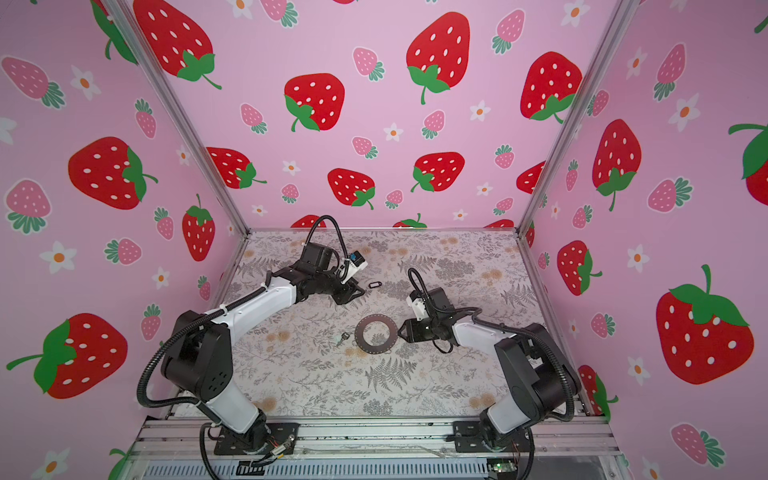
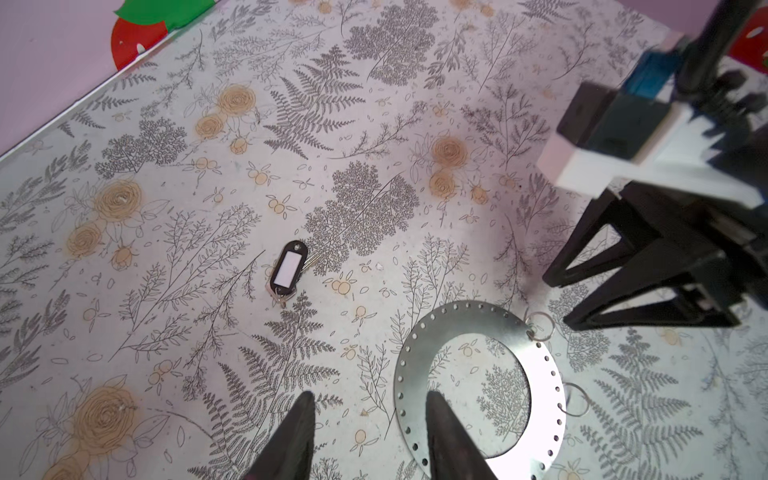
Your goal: Put the keys on the keyring
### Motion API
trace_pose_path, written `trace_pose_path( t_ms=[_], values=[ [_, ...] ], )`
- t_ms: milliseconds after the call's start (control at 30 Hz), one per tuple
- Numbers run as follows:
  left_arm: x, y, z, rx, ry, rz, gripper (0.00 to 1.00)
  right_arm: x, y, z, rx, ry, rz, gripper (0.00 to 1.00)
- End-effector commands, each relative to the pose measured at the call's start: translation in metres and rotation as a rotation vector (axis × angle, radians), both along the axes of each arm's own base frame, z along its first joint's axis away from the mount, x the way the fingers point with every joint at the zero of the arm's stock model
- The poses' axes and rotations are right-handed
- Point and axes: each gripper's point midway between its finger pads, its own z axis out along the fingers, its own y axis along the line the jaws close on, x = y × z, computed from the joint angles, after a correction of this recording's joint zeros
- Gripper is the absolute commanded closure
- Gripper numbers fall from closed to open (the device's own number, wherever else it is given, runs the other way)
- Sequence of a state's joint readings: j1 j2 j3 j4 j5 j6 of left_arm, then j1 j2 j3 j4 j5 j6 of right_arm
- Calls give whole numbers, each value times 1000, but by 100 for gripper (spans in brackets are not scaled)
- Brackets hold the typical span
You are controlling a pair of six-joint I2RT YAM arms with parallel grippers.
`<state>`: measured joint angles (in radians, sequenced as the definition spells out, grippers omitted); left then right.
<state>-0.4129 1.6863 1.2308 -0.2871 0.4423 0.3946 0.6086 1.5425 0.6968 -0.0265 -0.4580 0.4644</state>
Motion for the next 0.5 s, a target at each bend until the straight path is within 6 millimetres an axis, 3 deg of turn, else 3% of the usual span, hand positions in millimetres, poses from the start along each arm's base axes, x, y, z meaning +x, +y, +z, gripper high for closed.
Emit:
trace_pose_path(
  t_ms=[0,200,467],
  values=[
    [2,-8,15,-71,-28,-38,54,-18,12,-7,29,94,-3,54],
    [-1,-10,8,-89,-1,-39,54,-27,25,-16,38,137,30,52],
    [-5,-8,-1,-84,23,-31,54,6,44,-5,48,10,63,51]
  ],
)
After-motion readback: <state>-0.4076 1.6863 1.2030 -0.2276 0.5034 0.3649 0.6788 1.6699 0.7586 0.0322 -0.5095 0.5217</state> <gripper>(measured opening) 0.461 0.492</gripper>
